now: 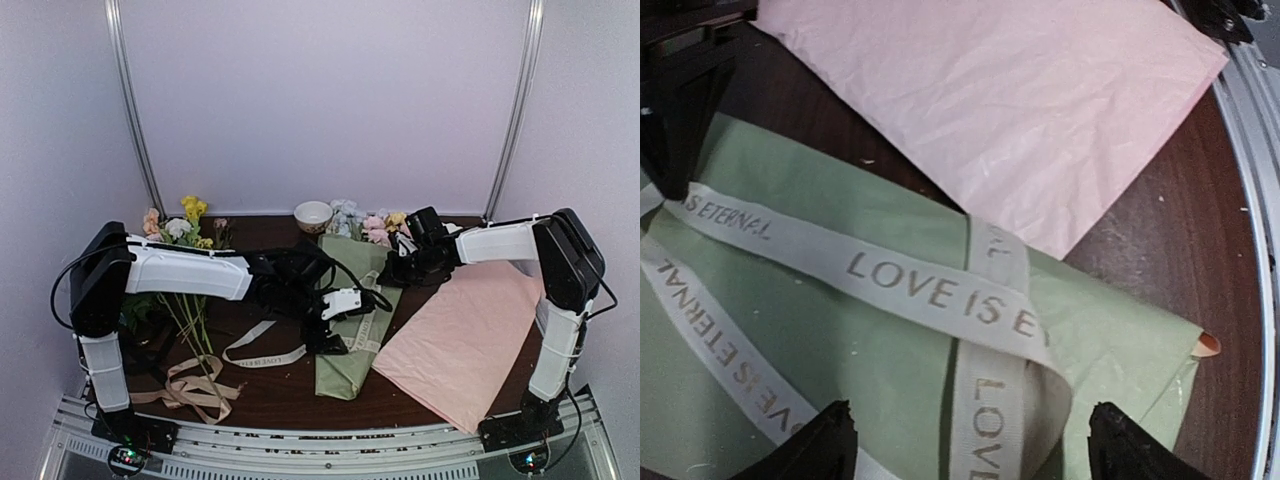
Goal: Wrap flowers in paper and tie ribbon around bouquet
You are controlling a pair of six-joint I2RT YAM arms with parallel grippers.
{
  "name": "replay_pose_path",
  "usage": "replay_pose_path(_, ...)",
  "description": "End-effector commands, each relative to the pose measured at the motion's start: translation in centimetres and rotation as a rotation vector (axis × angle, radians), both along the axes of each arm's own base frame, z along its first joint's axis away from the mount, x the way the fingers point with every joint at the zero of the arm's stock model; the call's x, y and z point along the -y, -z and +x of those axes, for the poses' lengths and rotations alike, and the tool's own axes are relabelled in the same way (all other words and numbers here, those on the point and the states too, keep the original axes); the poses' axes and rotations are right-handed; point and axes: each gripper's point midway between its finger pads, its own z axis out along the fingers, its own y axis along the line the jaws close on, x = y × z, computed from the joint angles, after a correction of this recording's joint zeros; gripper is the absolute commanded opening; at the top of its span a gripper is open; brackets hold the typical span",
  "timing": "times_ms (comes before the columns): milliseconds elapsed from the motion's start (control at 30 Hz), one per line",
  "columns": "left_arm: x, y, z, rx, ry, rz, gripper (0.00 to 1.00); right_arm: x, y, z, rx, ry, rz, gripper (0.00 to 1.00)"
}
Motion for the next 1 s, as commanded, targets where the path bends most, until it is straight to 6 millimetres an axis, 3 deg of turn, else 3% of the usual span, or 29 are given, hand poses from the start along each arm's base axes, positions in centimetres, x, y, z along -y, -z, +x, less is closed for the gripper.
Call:
replay_pose_path(0, 0.8, -0.2, -2.8, -0.090, 0.133, -0.019, 0.84, 0.0, -1.9, 0.5, 0.046, 0.010, -0.002, 0.00)
replay_pose_path(167, 0.8, 0.9, -0.2, 0.009, 0.055, 0.033, 0.84, 0.0, -3.2, 2.4, 0.078, 0.057, 0.004, 0.00)
replay_pose_path(367, 0.5, 1.5, 4.0, 0.174, -0.095, 0.080, 0.61, -0.3, -3.4, 2.8, 0.079, 0.061, 0.014, 0.00)
replay_pose_path(600, 0.0, 3.3, 4.5, 0.188, -0.108, 0.136, 0.52, 0.1, -2.2, 2.1, 0.060, 0.057, -0.002, 0.00)
replay_pose_path(667, -0.1, 3.7, 4.5, 0.188, -0.105, 0.150, 0.43, 0.1, -2.1, 2.0, 0.059, 0.053, -0.005, 0.00)
replay_pose_path(733, -0.2, 3.8, 4.6, 0.189, -0.106, 0.156, 0.27, 0.1, -2.1, 2.0, 0.058, 0.048, -0.003, 0.00)
replay_pose_path(800, -0.2, 3.4, 4.7, 0.194, -0.113, 0.149, 0.05, -0.1, -1.9, 1.8, 0.049, 0.036, 0.004, 0.00)
replay_pose_path(833, -0.1, 2.8, 4.8, 0.201, -0.123, 0.132, 0.00, -0.4, -1.8, 1.6, 0.043, 0.023, 0.010, 0.00)
replay_pose_path(967, 0.9, -1.2, 5.1, 0.252, -0.149, -0.016, 0.00, -2.6, -1.3, -0.1, 0.011, -0.071, 0.043, 0.00)
